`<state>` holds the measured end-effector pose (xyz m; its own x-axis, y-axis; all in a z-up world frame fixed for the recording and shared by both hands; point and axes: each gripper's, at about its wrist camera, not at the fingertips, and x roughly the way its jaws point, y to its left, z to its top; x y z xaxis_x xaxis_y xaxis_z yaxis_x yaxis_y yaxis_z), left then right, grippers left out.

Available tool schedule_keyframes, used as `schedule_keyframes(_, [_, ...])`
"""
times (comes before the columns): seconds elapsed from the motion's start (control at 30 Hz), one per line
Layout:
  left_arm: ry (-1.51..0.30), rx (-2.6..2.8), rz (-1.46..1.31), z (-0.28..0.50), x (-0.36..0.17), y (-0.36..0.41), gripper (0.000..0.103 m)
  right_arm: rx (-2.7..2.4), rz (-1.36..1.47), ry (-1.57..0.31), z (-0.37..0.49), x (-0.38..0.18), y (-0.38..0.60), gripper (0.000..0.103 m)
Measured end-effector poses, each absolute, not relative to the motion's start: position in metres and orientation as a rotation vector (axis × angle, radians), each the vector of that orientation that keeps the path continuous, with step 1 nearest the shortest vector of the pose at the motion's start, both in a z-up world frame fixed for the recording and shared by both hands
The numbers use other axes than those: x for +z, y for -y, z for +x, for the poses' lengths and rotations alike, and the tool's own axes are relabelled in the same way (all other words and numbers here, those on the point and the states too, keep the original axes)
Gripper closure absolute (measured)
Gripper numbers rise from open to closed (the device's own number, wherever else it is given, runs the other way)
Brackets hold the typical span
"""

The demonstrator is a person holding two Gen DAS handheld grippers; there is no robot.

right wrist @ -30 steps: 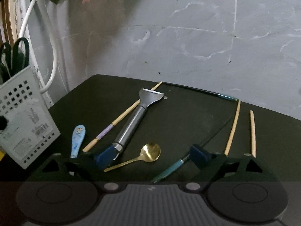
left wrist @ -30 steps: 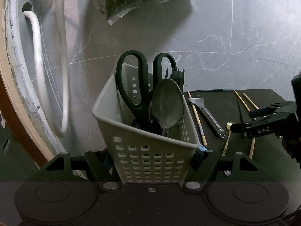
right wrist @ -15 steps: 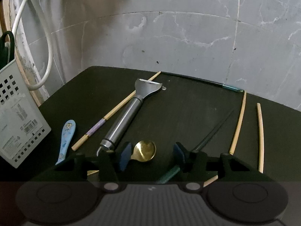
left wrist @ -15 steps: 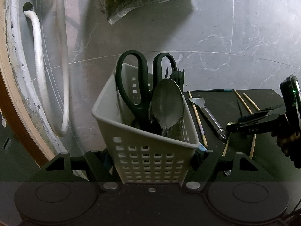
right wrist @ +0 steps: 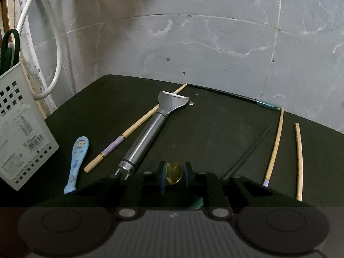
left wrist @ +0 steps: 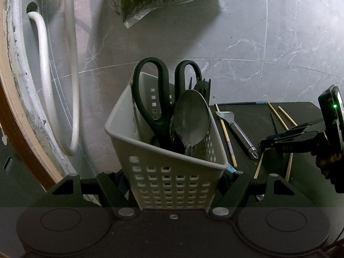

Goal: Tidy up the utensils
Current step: 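Lower the right gripper onto the gold spoon handle and close it, then lift the gold spoon with the right gripper and carry it over the caddy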

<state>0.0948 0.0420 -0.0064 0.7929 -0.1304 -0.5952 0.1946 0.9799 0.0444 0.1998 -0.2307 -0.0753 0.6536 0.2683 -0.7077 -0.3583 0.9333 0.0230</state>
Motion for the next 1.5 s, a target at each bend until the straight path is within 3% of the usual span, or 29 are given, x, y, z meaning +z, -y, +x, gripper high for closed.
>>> schedule_keyframes(0.1, [-0.632,-0.175,0.105,0.095,-0.006,-0.042,0.027,0.342,-0.101,-0.766,0.198,-0.074,0.232,0.097])
schedule_keyframes(0.4, [-0.632,-0.176,0.105,0.095,-0.006,-0.042,0.027,0.324,-0.019,-0.706,0.193,-0.057,0.239,0.1])
schedule_keyframes(1.03, [-0.629,-0.179,0.101,0.094,-0.007,-0.042,0.027,0.275,-0.118,-0.419,0.166,0.032,0.221,0.101])
schedule_keyframes(1.5, [-0.629,-0.18,0.099,0.095,-0.007,-0.042,0.027,0.355,-0.203,-0.102,0.134,0.132,0.186,0.101])
